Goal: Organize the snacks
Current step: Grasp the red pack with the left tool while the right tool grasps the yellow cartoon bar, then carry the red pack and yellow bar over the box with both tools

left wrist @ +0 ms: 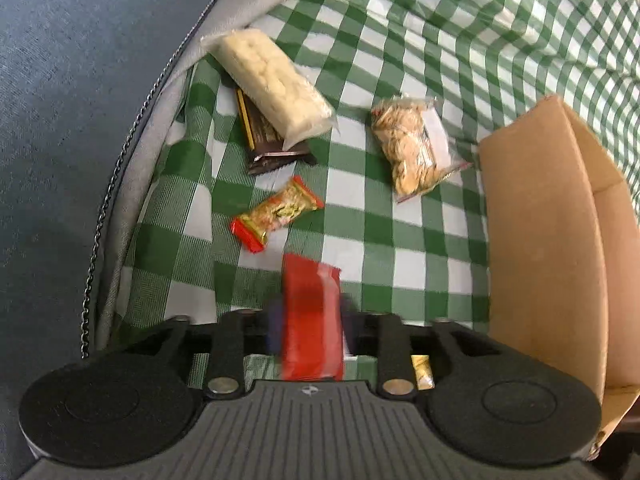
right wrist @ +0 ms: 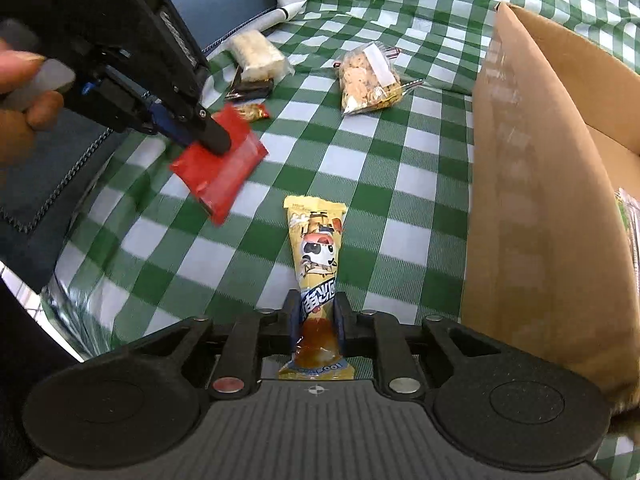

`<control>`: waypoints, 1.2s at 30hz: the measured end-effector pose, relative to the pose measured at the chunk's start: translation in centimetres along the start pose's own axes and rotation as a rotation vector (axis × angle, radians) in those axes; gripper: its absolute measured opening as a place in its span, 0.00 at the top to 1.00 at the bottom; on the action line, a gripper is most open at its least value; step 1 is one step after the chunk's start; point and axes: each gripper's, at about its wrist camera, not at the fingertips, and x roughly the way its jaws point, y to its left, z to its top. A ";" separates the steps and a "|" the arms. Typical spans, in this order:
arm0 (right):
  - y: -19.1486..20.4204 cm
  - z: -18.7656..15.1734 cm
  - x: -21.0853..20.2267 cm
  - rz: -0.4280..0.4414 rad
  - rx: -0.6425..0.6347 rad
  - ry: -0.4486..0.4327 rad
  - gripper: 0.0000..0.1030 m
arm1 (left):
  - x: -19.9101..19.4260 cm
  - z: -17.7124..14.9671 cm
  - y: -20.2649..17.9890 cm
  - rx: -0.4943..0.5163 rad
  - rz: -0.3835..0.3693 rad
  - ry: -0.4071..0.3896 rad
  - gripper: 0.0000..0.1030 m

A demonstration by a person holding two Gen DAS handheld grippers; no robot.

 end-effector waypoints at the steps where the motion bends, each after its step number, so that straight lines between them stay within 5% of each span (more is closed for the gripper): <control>1: 0.0 0.0 -0.1 0.005 0.002 -0.001 0.72 | 0.1 0.1 -0.1 -0.001 -0.005 0.000 0.58; 6: -0.1 -0.2 0.2 0.001 -0.017 -0.006 0.58 | 1.1 0.2 -1.3 0.045 0.053 0.023 0.39; 25: -0.7 0.8 1.3 0.008 -0.005 -0.035 0.58 | 4.5 -0.7 -3.9 0.232 0.182 0.088 0.37; 32: -0.3 0.6 1.0 -0.013 -0.052 -0.039 0.72 | 4.7 -0.9 -4.4 0.257 0.198 0.084 0.38; 36: -0.3 0.6 0.8 -0.030 -0.068 -0.045 0.83 | 4.6 -0.9 -4.3 0.267 0.213 0.072 0.50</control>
